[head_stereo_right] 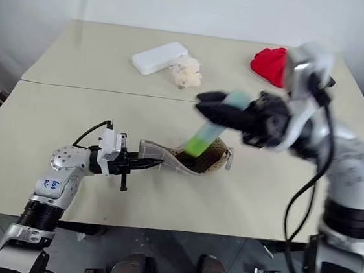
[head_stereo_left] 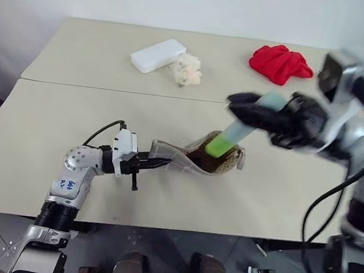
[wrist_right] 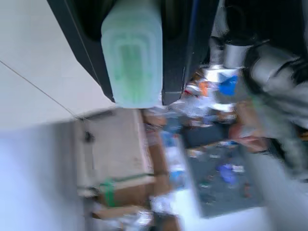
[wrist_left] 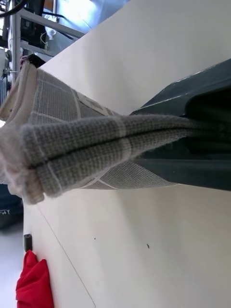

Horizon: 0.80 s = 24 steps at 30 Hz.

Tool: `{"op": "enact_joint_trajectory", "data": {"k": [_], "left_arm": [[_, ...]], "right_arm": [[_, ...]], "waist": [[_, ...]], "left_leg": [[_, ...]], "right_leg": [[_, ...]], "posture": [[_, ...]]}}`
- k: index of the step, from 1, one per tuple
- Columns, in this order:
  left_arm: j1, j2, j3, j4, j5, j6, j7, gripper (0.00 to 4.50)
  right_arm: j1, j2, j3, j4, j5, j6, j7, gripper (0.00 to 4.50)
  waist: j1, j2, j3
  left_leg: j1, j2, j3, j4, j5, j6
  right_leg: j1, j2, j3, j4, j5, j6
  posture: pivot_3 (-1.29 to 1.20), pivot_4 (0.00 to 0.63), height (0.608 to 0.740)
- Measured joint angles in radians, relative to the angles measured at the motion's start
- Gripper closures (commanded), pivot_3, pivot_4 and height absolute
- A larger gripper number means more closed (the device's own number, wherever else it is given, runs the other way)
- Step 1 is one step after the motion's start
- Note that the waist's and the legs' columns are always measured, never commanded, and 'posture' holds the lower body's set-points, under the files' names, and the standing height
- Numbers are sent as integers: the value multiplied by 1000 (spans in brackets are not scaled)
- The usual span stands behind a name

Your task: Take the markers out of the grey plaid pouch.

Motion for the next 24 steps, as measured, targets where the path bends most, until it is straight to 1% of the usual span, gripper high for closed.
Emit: {"op": "enact_joint_trajectory", "data": {"k": [2, 3, 4, 5, 6, 7, 10, 12, 13, 15, 16, 17, 18, 21, 22, 24], "left_arm": [[25, 21, 4, -22, -18, 8, -29, 4500], [29, 23, 4, -31, -24, 8, -43, 4500], [30, 24, 4, -32, -26, 8, -46, 4500], [30, 15, 3, -35, -29, -3, -54, 4500], [30, 12, 3, -36, -32, -9, -57, 4500], [32, 6, 3, -36, -34, -21, -63, 4500], [33, -4, 3, -32, -34, -33, -70, 4500], [32, -22, 3, -30, -37, -36, -71, 4500], [29, -31, 1, -30, -39, -36, -72, 4500], [27, -42, -7, -27, -45, -34, -84, 4500], [26, -44, -8, -21, -48, -33, -89, 4500], [23, -46, -9, -15, -48, -33, -93, 4500], [13, -49, -13, 1, -48, -33, -98, 4500], [-4, -62, -17, 48, -46, -44, -98, 4500], [-8, -67, -17, 61, -43, -51, -94, 4500], [-16, -74, -17, 73, -37, -71, -89, 4500]], "right_arm": [[74, -132, 12, 59, -81, 30, 36, 4004], [120, -185, 41, 102, -144, 41, 50, 4004], [128, -192, 50, 114, -159, 45, 51, 4004], [184, -238, 90, 143, -234, 20, 71, 4004], [203, -253, 105, 160, -260, 16, 74, 4004], [235, -279, 140, 209, -330, -3, 77, 4004], [266, -288, 229, 307, -499, -71, 48, 4004], [253, -276, 250, 337, -570, -104, 18, 3279], [241, -265, 250, 350, -595, -105, -6, 3061], [239, -251, 257, 388, -648, -105, -37, 2413], [245, -251, 271, 390, -667, -109, -33, 2143], [254, -250, 286, 391, -681, -115, -26, 1703], [263, -245, 292, 391, -698, -131, -21, 1407], [273, -228, 265, 390, -708, -211, 20, 394], [273, -220, 237, 386, -702, -252, 45, 118], [272, -220, 186, 381, -700, -326, 84, 118]], "waist": [[2, 0, 0], [2, 0, 0], [2, 0, 0], [2, 0, 0], [2, 0, 0], [3, 0, 0], [2, 0, 0], [-1, 1, 0], [-3, 1, 0], [-5, 1, 0], [-4, 1, 0], [-4, 1, 0], [-3, 1, 0], [-6, 1, 0], [-6, 1, 0], [-6, 1, 0]], "left_leg": [[0, 0, 1, -1, 0, 0], [0, 0, 2, -1, 0, 0], [0, 0, 2, -1, 0, 0], [0, 0, 2, 0, 0, 0], [0, 0, 2, 0, 0, 0], [0, 0, 2, 0, 0, 0], [0, 0, 3, 0, 0, 0], [1, 0, 3, 0, 0, 0], [1, 0, 3, 1, 0, 0], [0, 0, 3, 1, 0, 0], [0, 0, 3, 0, 0, 0], [0, 0, 3, 0, 0, 0], [0, 0, 3, 0, 0, 0], [0, 0, 3, 0, 0, 0], [0, 0, 3, 0, 0, 0], [0, 0, 3, 0, 0, 0]], "right_leg": [[0, 0, 0, -1, 0, 0], [-1, 0, 1, -1, 0, 0], [-1, 0, 1, -1, 0, 0], [-1, 0, 1, 0, 0, 0], [0, 0, 1, 0, 0, 0], [0, 0, 1, -1, 0, 0], [-1, 0, 1, 0, 0, 1], [-1, 0, 1, 0, 0, 1], [-1, 0, 1, 0, 0, 1], [-1, 0, 1, 0, 0, 1], [-1, 0, 1, -1, 0, 1], [-1, 0, 1, 0, 0, 1], [-1, 0, 1, -1, 0, 1], [-1, 0, 1, -1, 0, 1], [-1, 0, 1, -1, 0, 1], [-1, 0, 1, -1, 0, 1]], "posture": [[0, 150, 740], [0, 150, 740], [0, 150, 740], [0, 150, 740], [0, 150, 740], [0, 150, 740], [0, 150, 740], [0, 150, 740], [0, 150, 740], [0, 150, 740], [0, 150, 740], [0, 150, 740], [0, 150, 740], [0, 150, 740], [0, 150, 740], [0, 150, 740]]}}
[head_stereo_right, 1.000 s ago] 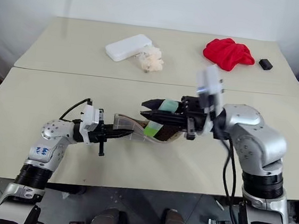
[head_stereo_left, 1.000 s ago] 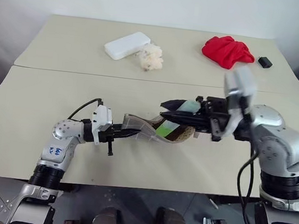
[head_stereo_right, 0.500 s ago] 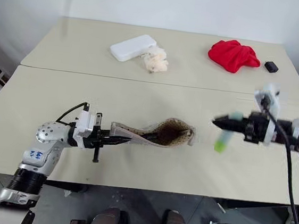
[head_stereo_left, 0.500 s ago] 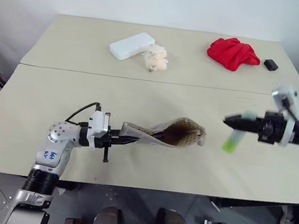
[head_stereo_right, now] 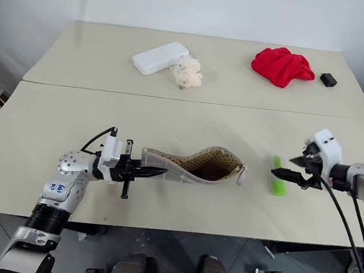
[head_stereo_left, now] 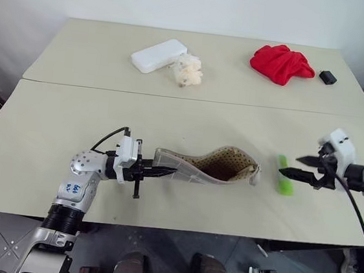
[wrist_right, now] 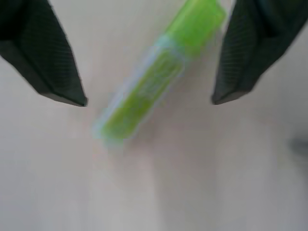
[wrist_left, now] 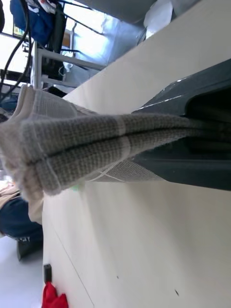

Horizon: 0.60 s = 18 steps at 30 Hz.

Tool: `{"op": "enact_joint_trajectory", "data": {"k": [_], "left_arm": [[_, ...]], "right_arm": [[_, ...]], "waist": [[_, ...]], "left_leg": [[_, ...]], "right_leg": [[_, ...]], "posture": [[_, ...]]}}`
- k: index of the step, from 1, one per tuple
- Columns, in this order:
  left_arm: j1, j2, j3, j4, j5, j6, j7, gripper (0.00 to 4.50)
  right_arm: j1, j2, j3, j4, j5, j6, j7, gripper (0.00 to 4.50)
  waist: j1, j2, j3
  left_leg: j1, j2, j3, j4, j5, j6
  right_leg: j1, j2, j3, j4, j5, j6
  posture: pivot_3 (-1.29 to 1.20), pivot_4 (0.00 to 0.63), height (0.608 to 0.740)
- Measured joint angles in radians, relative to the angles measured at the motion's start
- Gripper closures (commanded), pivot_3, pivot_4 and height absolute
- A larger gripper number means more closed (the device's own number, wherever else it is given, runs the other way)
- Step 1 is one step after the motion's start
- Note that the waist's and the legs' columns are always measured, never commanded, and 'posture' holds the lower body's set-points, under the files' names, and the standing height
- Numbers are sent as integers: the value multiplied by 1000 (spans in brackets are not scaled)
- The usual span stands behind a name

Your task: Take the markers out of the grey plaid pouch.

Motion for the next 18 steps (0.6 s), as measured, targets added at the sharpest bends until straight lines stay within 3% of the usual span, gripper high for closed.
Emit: {"op": "enact_joint_trajectory", "data": {"k": [4, 7, 11, 18], "left_arm": [[-10, -4, 4, 24, 13, -42, 21, 4500], [-11, -4, 5, 31, 18, -65, 28, 4500], [-21, -12, 4, 59, 26, -100, 31, 4500], [-22, -16, 1, 67, 38, -126, 31, 4500]], "right_arm": [[-31, -8, -98, -27, 28, -111, 122, 118], [-90, -8, -115, -133, 110, -77, 187, 295], [-198, -3, -84, -350, 242, 68, 205, 1277], [-316, 56, 126, -547, 274, 248, 146, 3750]], "waist": [[0, 0, 0], [-2, 1, 1], [-5, 1, 1], [0, 1, 1]], "left_leg": [[0, 0, 0, 0, 0, 0], [0, 0, 0, 0, 0, 0], [0, 1, -2, 0, 0, 0], [-1, 0, -2, 2, 0, 0]], "right_leg": [[0, 0, 0, 0, 0, 0], [0, 0, 0, 1, 0, 0], [0, 0, 0, 1, 0, 0], [0, -1, -1, 1, 0, 0]], "posture": [[0, 150, 740], [0, 150, 740], [0, 150, 740], [0, 150, 740]]}}
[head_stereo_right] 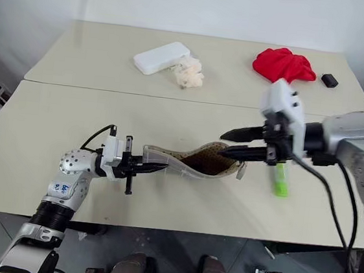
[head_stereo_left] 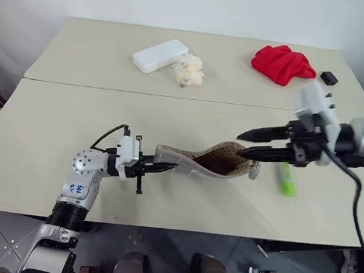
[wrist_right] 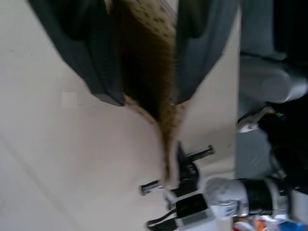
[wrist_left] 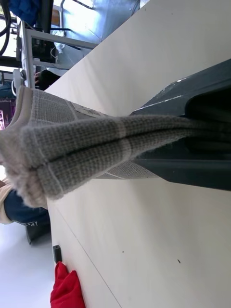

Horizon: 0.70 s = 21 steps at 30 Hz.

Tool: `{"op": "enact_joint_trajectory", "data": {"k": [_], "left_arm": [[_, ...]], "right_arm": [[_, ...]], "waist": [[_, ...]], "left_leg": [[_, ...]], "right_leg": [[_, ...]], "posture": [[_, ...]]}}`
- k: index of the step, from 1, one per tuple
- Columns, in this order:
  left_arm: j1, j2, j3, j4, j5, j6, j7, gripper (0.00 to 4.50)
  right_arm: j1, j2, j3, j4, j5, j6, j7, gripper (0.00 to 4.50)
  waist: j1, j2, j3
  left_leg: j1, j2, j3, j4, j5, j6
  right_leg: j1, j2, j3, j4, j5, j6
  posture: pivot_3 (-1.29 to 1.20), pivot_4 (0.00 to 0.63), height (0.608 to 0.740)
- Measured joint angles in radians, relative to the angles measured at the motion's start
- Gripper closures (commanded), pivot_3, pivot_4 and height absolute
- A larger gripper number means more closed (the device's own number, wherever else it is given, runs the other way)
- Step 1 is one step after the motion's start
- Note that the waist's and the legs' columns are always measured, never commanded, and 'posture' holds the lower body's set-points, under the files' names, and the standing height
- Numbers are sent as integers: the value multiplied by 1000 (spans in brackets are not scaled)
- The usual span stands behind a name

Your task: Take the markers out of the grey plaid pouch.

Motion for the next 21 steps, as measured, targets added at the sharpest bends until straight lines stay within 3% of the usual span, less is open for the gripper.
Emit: {"op": "enact_joint_trajectory", "data": {"k": [2, 3, 10, 21], "left_arm": [[0, -1, -1, 1, 1, -1, 0, 4500], [-1, -2, -1, 1, 2, -1, 1, 4500], [0, -10, -3, 2, 4, -1, 8, 4500], [-1, -22, -16, 2, 5, 2, 10, 4500]], "right_arm": [[-46, 19, 37, -34, -2, 48, -33, 4389], [-61, 26, 53, -44, -3, 62, -43, 4456], [-86, 64, 299, -113, -189, 103, -141, 4456], [-153, 173, 454, -98, -448, 52, -256, 4456]], "waist": [[-2, 0, 0], [-3, 0, 0], [-6, 0, 0], [-8, 0, 0]], "left_leg": [[0, 0, 0, 0, 0, 0], [0, 0, 0, 0, 0, 0], [0, 0, 0, 0, 0, 0], [0, 0, 0, 0, 0, 0]], "right_leg": [[0, 0, 0, 0, 0, 0], [0, 0, 0, 0, 0, 0], [-1, 0, 0, 1, 0, 0], [-1, 1, 0, 1, 0, 0]], "posture": [[0, 150, 740], [0, 150, 740], [0, 150, 740], [0, 150, 740]]}}
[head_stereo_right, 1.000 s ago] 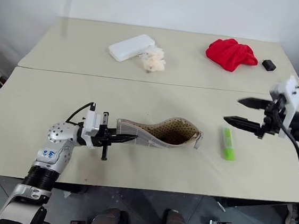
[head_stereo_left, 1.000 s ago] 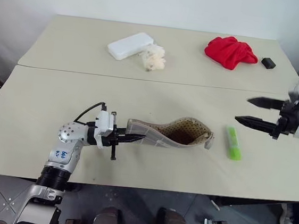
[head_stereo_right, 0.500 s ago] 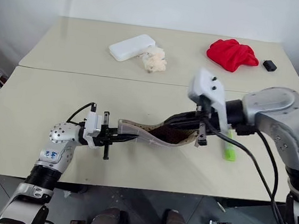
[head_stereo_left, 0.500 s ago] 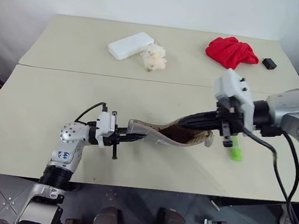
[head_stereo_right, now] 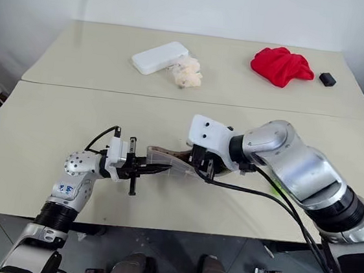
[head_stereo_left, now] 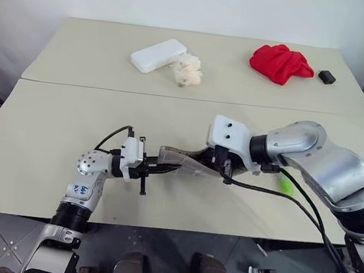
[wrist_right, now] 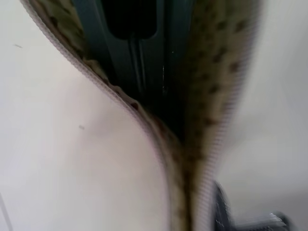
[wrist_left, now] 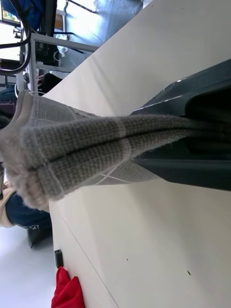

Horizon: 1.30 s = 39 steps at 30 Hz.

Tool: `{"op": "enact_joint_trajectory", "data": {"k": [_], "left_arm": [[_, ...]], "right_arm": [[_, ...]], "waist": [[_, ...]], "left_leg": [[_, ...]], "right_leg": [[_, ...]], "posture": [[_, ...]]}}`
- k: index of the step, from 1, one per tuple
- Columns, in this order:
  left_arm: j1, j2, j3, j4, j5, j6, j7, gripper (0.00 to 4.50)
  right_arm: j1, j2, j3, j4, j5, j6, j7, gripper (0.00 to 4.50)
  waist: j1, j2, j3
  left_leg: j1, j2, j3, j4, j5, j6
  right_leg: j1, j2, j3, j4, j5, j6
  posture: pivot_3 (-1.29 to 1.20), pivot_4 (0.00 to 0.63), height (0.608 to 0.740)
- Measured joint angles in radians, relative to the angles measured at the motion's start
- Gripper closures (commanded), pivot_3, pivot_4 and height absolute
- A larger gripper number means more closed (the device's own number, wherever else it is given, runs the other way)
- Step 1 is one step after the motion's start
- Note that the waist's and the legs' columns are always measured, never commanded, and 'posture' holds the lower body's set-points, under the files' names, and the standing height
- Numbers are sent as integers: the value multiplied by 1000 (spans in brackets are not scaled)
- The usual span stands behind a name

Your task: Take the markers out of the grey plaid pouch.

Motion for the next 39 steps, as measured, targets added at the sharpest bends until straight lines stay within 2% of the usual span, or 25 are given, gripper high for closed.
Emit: {"op": "enact_joint_trajectory", "data": {"k": [3, 10, 19, 24, 28, 39], "left_arm": [[0, -1, 0, 0, 0, 1, 2, 4500], [0, 0, 2, 0, -1, 11, 10, 4500], [0, -1, 5, 0, -3, 31, 6, 4500], [-1, -2, 1, 1, -3, 41, -3, 4500], [-8, -4, 1, 12, -3, 51, -7, 4500], [-23, -17, 4, 25, -35, 126, -24, 4500]], "right_arm": [[-6, 36, 5, 19, -49, -24, -12, 3857], [-9, 12, 27, 17, -167, -130, 19, 1509], [12, 9, 53, -6, -212, -151, 90, 1509], [3, 22, 134, 86, -304, -217, 130, 1509], [-61, 63, 189, 156, -389, -285, 172, 1509], [-66, 106, 247, 205, -553, -439, 282, 1509]], "waist": [[0, 0, 0], [0, 0, 0], [1, 0, 0], [-2, 0, 0], [-6, 0, 0], [-15, 0, 0]], "left_leg": [[0, 0, 0, 0, 0, 0], [0, 0, 0, 0, 0, 0], [0, 0, 0, -1, 0, 0], [0, 0, 1, -1, 0, 0], [0, 0, 1, -1, 0, 0], [0, 0, 0, -1, 0, 0]], "right_leg": [[0, 0, 0, 0, 0, 0], [0, 0, 0, -1, 0, 0], [0, 0, 0, -1, 0, 0], [0, 0, 0, -1, 0, 0], [0, 0, 0, 0, 0, 0], [0, 0, -1, -1, 0, 0]], "posture": [[0, 150, 740], [0, 150, 740], [0, 150, 740], [0, 150, 740], [0, 150, 740], [0, 150, 740]]}}
